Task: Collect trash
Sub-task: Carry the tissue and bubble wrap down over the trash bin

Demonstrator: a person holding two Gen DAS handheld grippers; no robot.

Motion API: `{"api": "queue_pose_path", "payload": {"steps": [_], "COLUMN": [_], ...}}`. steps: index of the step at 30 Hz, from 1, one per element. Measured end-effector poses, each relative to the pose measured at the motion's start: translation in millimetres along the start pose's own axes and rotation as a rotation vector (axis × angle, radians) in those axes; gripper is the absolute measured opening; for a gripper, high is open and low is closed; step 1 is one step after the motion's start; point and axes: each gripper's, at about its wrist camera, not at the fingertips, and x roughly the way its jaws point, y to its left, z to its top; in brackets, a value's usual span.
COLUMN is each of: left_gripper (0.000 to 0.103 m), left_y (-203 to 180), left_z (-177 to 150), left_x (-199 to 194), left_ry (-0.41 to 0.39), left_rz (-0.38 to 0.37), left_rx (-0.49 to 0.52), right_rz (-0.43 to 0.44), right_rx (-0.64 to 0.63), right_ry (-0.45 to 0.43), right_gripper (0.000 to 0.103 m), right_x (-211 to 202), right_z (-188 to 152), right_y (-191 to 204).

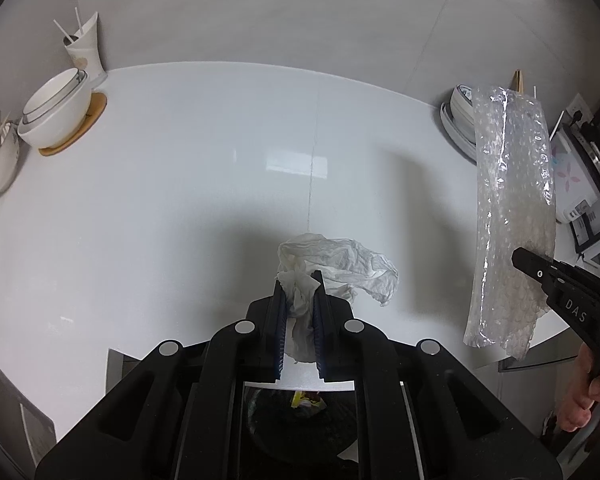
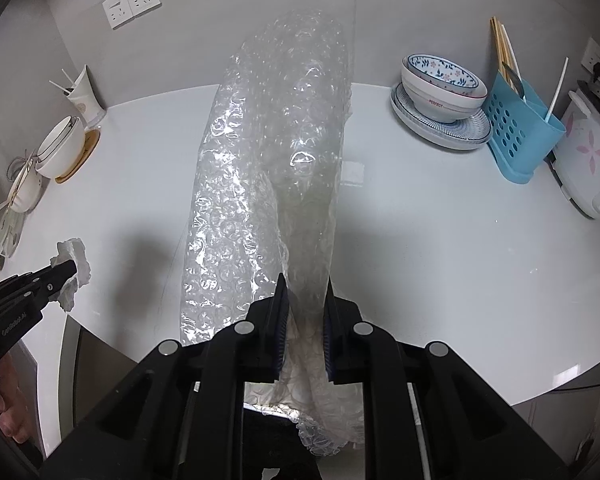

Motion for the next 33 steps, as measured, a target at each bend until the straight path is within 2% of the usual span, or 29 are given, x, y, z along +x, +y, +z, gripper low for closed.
{"api": "queue_pose_path", "payload": {"steps": [8, 15, 28, 33], "left_gripper": [0.011, 0.011, 0.011, 0.01], "left_y": [3, 6, 16, 18], "left_z": [-17, -33, -81, -106], "left_x": [-8, -13, -15, -6], "left_ry": [-0.012, -0.02, -0.043, -0.025], "left_rz": [-0.004, -0.004, -0.007, 0.002], "left_rx": [-0.018, -0.029, -0.058, -0.075], "right_rz": [0.02, 0.063, 0.136, 0.162], "right_rx": [-0.018, -0.057, -0.155, -0.187], "right_ry": [-0.02, -0.02, -0.002, 0.016], "right_gripper": [0.014, 0.014, 0.014, 0.014], "right_x": [-19, -36, -48, -44], "right_z": [-18, -48, -110, -133], "right_y": [-4, 1, 11, 9]}}
